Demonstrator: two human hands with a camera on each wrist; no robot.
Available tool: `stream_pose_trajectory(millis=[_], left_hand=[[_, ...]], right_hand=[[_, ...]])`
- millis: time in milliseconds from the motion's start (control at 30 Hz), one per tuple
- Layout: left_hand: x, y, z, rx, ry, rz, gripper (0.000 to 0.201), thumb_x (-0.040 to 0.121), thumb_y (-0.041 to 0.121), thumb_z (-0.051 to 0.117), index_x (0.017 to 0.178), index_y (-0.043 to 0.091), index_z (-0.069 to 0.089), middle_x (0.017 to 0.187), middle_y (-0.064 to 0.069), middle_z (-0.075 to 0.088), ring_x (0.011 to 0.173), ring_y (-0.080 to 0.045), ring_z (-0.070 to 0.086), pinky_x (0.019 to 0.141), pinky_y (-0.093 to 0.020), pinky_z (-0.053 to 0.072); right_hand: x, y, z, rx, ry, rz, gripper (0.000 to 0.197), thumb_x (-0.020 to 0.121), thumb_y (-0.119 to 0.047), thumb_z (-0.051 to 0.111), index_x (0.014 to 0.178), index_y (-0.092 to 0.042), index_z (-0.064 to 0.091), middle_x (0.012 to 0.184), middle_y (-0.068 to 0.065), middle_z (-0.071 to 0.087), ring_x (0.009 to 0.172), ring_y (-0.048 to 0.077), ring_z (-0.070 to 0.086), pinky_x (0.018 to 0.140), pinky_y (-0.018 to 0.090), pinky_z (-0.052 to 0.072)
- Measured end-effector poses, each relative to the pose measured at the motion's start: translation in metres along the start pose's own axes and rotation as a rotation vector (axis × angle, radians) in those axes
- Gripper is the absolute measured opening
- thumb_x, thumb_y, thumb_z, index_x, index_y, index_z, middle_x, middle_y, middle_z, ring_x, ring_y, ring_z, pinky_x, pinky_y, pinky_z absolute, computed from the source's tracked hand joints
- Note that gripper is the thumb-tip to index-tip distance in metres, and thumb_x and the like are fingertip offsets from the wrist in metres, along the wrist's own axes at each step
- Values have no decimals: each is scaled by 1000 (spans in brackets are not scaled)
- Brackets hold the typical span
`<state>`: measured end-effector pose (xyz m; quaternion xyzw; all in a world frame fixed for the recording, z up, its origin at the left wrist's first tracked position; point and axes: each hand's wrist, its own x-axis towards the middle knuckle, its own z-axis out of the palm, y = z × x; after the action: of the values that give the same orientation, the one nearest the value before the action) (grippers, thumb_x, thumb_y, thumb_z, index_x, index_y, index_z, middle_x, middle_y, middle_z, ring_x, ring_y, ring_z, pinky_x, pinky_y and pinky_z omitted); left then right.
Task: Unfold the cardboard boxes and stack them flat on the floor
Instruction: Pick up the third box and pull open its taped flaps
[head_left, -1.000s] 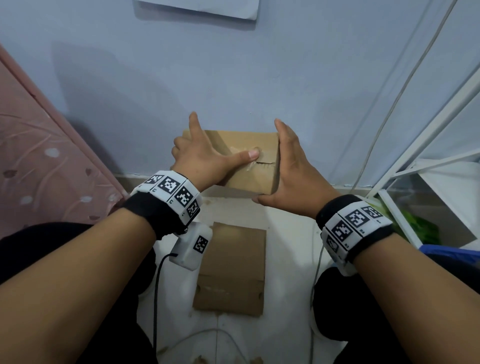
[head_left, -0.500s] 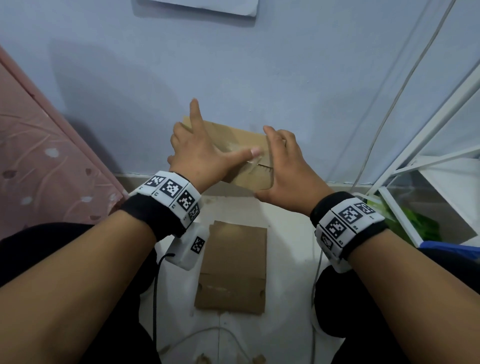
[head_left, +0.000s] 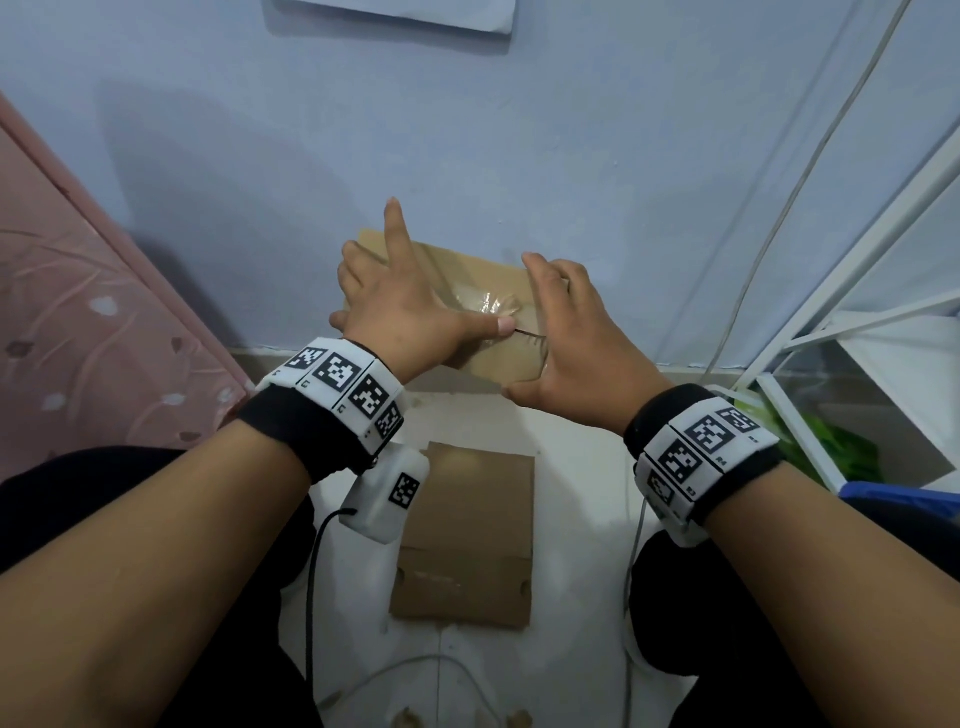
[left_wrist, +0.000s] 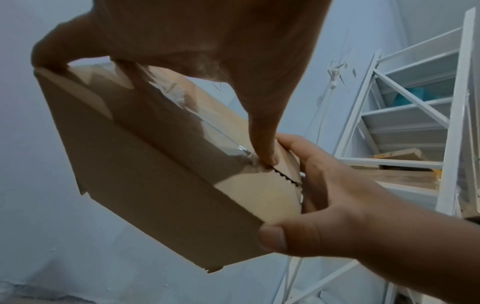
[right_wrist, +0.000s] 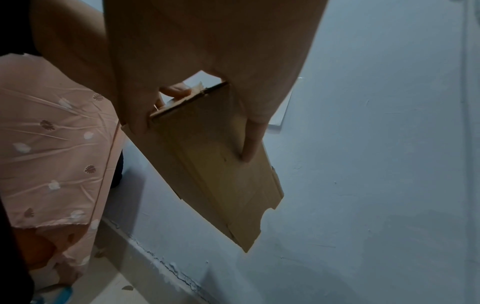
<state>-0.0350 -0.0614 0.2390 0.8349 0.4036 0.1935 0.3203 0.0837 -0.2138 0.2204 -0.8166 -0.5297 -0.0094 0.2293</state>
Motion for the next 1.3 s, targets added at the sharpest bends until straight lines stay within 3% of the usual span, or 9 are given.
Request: stream_pose_trajectory(millis=[333, 567, 800, 1000, 1300], left_hand=[[6, -1, 0, -63, 2, -14, 146, 56, 59, 92, 157, 39, -11, 162, -18, 1, 153, -28, 0, 117, -60, 24], [6, -2, -3, -143, -34, -5, 139, 62, 52, 92, 159, 39, -7, 157, -13, 12, 151, -27, 8, 118, -52, 26], [-3, 1, -6, -184, -88, -62, 135, 61, 79, 77, 160, 33, -2, 159, -10, 11, 153, -29, 8, 120, -49, 22], [1, -1, -3, -210, -81, -106, 135, 64, 64, 85, 160, 32, -4, 155, -13, 15, 150, -32, 17, 117, -46, 27], [10, -6, -2, -240, -102, -90, 127, 68, 41, 92, 158, 38, 2, 152, -12, 19, 143, -34, 31, 117, -51, 34]], right_hand=[[2, 1, 3, 14, -19, 23, 123, 64, -36, 91, 157, -18, 12, 149, 4, 19, 134, 23, 32, 103, 29, 40], [1, 1, 0, -11, -11, 31, 121, 64, -35, 90, 156, -19, 14, 147, 4, 22, 133, 23, 34, 101, 28, 39], [-4, -5, -8, -174, 0, -12, 119, 64, -38, 88, 157, -21, 15, 152, 7, 22, 138, 27, 30, 93, 43, 51], [-4, -9, -7, -244, -13, -29, 120, 66, -41, 87, 159, -20, 14, 155, 8, 22, 142, 27, 28, 90, 43, 53], [-3, -2, -7, -221, -25, -1, 122, 65, -40, 88, 159, -20, 13, 153, 8, 22, 139, 25, 29, 89, 39, 52]])
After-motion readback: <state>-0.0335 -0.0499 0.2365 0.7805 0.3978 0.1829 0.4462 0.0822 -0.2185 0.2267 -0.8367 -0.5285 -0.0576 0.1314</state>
